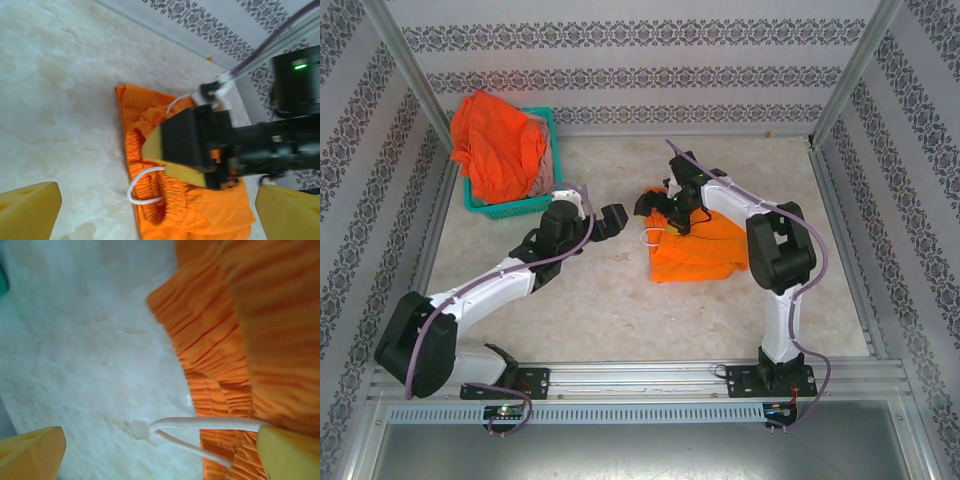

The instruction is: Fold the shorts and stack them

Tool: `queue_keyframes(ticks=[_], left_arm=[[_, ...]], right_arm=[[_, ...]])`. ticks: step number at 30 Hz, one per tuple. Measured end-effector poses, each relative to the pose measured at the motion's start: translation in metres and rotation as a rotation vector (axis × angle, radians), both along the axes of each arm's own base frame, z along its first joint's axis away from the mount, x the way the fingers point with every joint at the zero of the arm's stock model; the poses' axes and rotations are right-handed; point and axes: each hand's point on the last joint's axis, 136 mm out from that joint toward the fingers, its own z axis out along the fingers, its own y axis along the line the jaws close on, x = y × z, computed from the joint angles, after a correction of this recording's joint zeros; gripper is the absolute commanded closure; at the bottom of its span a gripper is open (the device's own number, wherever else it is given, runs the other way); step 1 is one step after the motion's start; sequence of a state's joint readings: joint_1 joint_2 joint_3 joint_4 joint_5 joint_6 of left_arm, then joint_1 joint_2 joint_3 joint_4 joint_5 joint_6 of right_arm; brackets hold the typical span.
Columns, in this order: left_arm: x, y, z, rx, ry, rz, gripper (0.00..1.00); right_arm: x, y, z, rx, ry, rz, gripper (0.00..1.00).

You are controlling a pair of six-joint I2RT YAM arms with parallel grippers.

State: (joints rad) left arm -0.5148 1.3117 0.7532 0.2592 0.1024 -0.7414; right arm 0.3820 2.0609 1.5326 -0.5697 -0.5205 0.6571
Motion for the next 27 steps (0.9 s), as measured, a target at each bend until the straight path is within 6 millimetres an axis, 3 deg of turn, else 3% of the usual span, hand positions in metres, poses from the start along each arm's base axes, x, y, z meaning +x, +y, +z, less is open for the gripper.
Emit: queue_keyframes(ticks=[3, 10, 15, 19, 22, 27], left_arm=[[-0.004, 0.005, 0.004, -0.004, -0.012, 0.008, 0.00], [-0.014, 0.020, 0.004, 0.044, -0.002, 0.035, 0.00], [-0.019, 0.039, 0.019, 0.064, -0.035, 0.076, 0.00], [-0.021, 0.051, 0.017, 0.078, -0.029, 0.105, 0.00], [-0.024, 0.055, 0.008, 0.092, -0.006, 0.112, 0.00], [-0.027, 0.058, 0.001, 0.102, 0.014, 0.113, 0.00]], right_arm=[[0.003, 0.003, -0.007, 0.039, 0.017, -0.010, 0.02], [0.003, -0.001, 0.005, 0.026, -0.025, 0.003, 0.02], [-0.003, -0.020, 0.044, -0.165, -0.159, 0.035, 0.07], [0.005, -0.022, 0.069, -0.314, -0.261, 0.074, 0.15], [0.009, -0.018, 0.060, -0.437, -0.264, 0.126, 0.19], [0.006, -0.006, 0.004, -0.581, -0.178, 0.227, 0.24]])
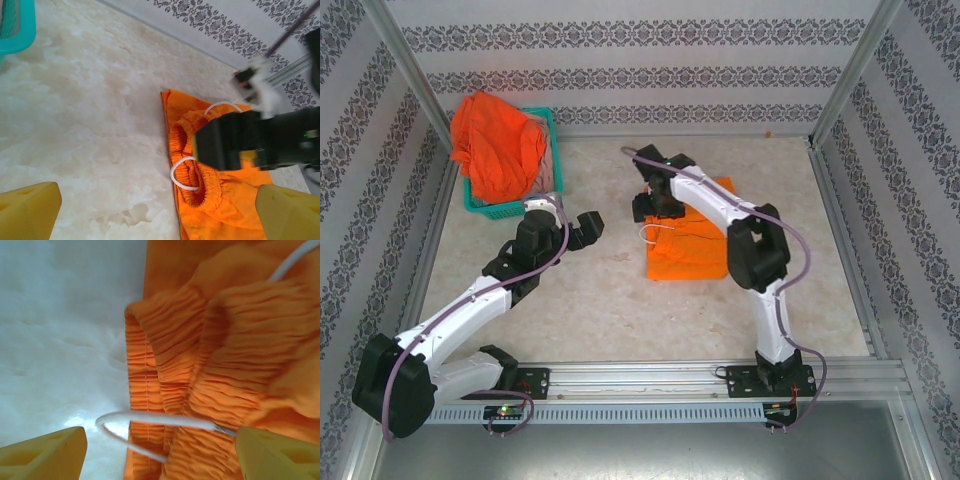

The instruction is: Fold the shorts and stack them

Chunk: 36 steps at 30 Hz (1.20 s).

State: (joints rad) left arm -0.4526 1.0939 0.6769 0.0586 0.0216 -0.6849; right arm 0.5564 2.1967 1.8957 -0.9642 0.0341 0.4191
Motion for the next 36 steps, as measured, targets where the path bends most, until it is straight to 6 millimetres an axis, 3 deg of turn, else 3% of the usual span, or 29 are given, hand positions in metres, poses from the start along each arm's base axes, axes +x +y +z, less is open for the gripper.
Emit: queue_keyframes(ticks=[2, 5, 10, 13, 24, 32, 34, 36], left_arm=[[0.000, 0.002, 0.000, 0.000, 0.000, 0.004, 0.00], [-0.001, 0.002, 0.000, 0.000, -0.001, 0.004, 0.00], [-0.002, 0.004, 0.000, 0.000, -0.001, 0.008, 0.00], [-0.002, 0.006, 0.000, 0.001, -0.002, 0.015, 0.00], [-0.001, 0.012, -0.004, 0.006, 0.004, 0.030, 0.00], [0.003, 0.026, -0.005, 0.024, 0.004, 0.061, 0.00], [0.004, 0.033, -0.006, 0.037, 0.009, 0.077, 0.00], [0.005, 0.043, -0.005, 0.050, 0.013, 0.099, 0.00]], right_arm=[[-0.007, 0.002, -0.027, -0.043, 0.059, 0.015, 0.29], [-0.010, 0.000, -0.048, -0.100, 0.097, 0.024, 0.40], [-0.007, -0.012, -0.047, -0.124, 0.103, 0.025, 0.60], [-0.007, -0.029, -0.048, -0.131, 0.109, 0.016, 0.66], [-0.013, -0.151, -0.048, -0.192, 0.194, -0.087, 0.72], [-0.035, -0.251, -0.049, -0.263, 0.262, -0.179, 0.73], [-0.042, -0.276, -0.049, -0.271, 0.278, -0.218, 0.67], [-0.047, -0.295, -0.048, -0.282, 0.289, -0.243, 0.56]])
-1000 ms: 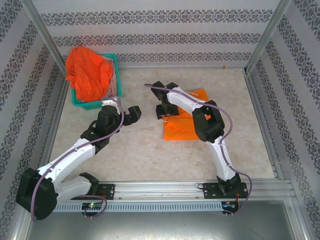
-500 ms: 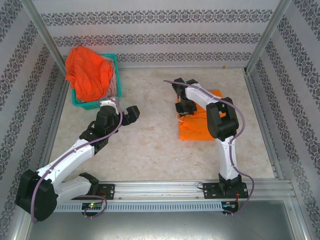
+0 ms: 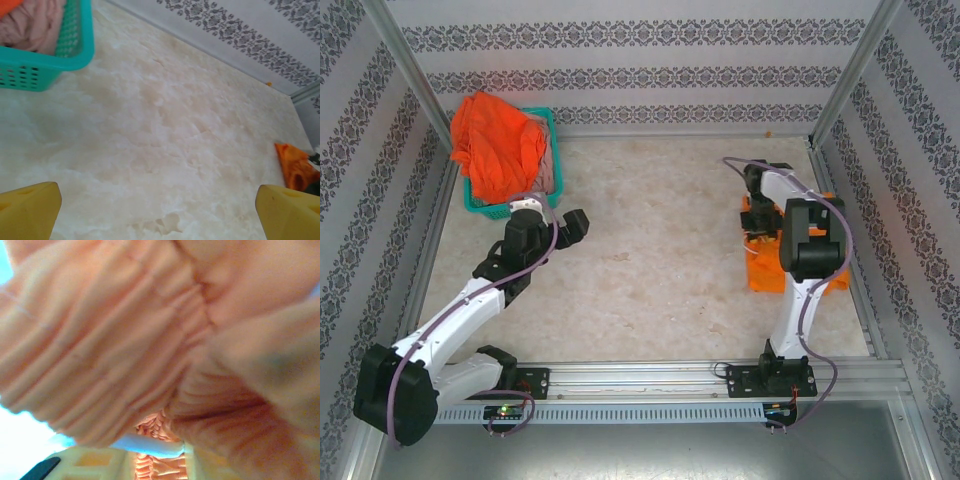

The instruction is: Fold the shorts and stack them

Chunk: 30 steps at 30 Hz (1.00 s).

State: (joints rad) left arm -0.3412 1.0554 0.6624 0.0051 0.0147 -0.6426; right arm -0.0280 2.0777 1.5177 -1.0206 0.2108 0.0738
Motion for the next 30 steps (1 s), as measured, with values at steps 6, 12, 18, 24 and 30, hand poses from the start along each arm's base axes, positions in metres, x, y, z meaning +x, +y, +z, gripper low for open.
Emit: queue_keyframes(ticks=[6, 12, 18, 24, 30], left_arm=[[0.017, 0.051, 0.029, 0.033, -0.016, 0.124, 0.00], [0.057, 0.124, 0.078, 0.054, -0.064, 0.294, 0.01], [0.112, 0.187, 0.074, 0.092, 0.010, 0.396, 0.07], [0.144, 0.228, 0.029, 0.127, 0.163, 0.429, 0.14], [0.178, 0.244, -0.005, 0.194, 0.284, 0.395, 0.31]], right_arm=[[0.002, 0.003, 0.016, 0.046, -0.063, 0.002, 0.19], [0.026, 0.072, 0.110, 0.280, -0.408, 0.065, 0.11], [0.018, 0.124, 0.199, 0.486, -0.742, 0.149, 0.03], [0.002, 0.135, 0.213, 0.555, -0.833, 0.161, 0.02], [-0.009, 0.140, 0.198, 0.562, -0.821, 0.167, 0.03]])
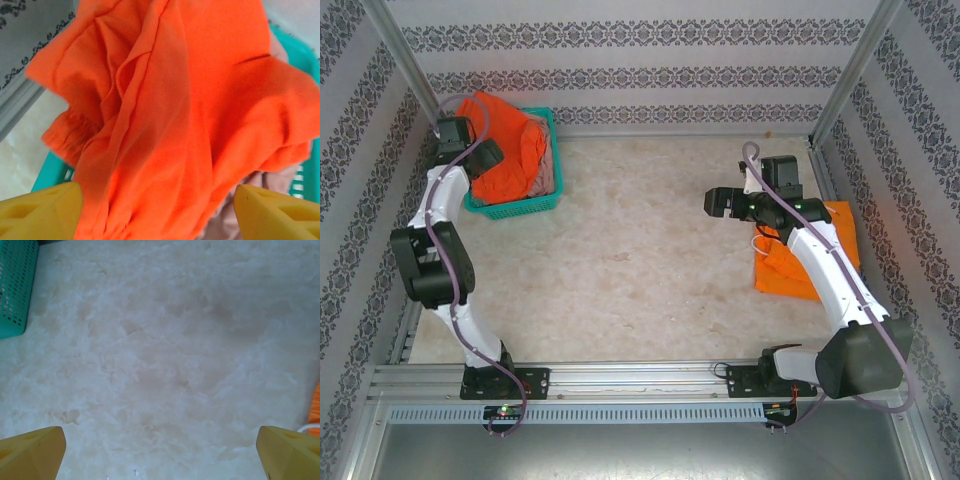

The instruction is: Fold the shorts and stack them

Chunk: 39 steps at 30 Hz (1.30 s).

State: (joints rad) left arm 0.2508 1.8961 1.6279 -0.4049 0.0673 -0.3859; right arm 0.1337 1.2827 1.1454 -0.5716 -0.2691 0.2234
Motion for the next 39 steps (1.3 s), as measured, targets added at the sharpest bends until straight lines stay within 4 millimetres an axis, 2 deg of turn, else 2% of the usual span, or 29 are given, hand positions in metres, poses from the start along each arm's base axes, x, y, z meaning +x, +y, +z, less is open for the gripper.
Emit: queue_keyframes(ticks=[3, 6, 9, 11, 16, 19, 21, 24, 28, 30, 33, 35, 36, 37, 39], left_arm=[[0.009, 0.002, -0.025, 0.000, 0.065, -0.016, 0.45], [0.009, 0.003, -0.049, -0.007, 0.130, -0.025, 0.63], [0.009, 0.003, -0.061, -0.005, 0.165, -0.033, 0.83], [0.009, 0.004, -0.062, 0.004, 0.175, -0.039, 0.99], [0.016, 0.001, -0.041, -0.001, 0.135, -0.063, 1.00], [0.017, -0.006, -0.018, -0.017, 0.083, -0.083, 1.00], [0.015, -0.012, 0.009, -0.029, 0.026, -0.095, 1.00], [0.007, -0.027, 0.071, -0.029, -0.099, -0.121, 1.00], [-0.009, -0.066, 0.179, 0.008, -0.323, -0.191, 1.00], [-0.021, -0.095, 0.234, 0.032, -0.436, -0.244, 1.00], [-0.049, -0.150, 0.310, 0.078, -0.596, -0.341, 1.00], [-0.069, -0.189, 0.347, 0.095, -0.674, -0.410, 1.00], [-0.077, -0.202, 0.358, 0.097, -0.701, -0.433, 1.00], [-0.087, -0.224, 0.371, 0.093, -0.733, -0.472, 1.00], [-0.100, -0.255, 0.381, 0.089, -0.760, -0.525, 1.00]], right_arm=[[0.000, -0.001, -0.002, -0.006, 0.001, -0.005, 0.03], [0.001, -0.002, -0.002, -0.010, -0.005, -0.010, 0.02], [0.003, -0.003, -0.001, -0.012, -0.011, -0.012, 0.03], [0.004, -0.002, -0.001, -0.012, -0.012, -0.012, 0.03], [0.006, -0.003, -0.001, -0.014, -0.021, -0.016, 0.03], [0.007, -0.004, -0.001, -0.018, -0.029, -0.022, 0.03], [0.006, -0.005, -0.001, -0.016, -0.034, -0.027, 0.04], [0.004, -0.005, 0.003, -0.006, -0.055, -0.034, 0.06], [0.001, -0.005, 0.019, 0.017, -0.119, -0.043, 0.07], [0.000, -0.004, 0.031, 0.033, -0.161, -0.044, 0.08], [-0.001, -0.003, 0.049, 0.056, -0.226, -0.041, 0.08], [-0.003, -0.003, 0.058, 0.067, -0.259, -0.041, 0.08], [-0.003, -0.003, 0.062, 0.072, -0.272, -0.042, 0.08], [-0.004, -0.003, 0.065, 0.075, -0.284, -0.043, 0.08], [-0.004, -0.003, 0.067, 0.080, -0.292, -0.043, 0.08]])
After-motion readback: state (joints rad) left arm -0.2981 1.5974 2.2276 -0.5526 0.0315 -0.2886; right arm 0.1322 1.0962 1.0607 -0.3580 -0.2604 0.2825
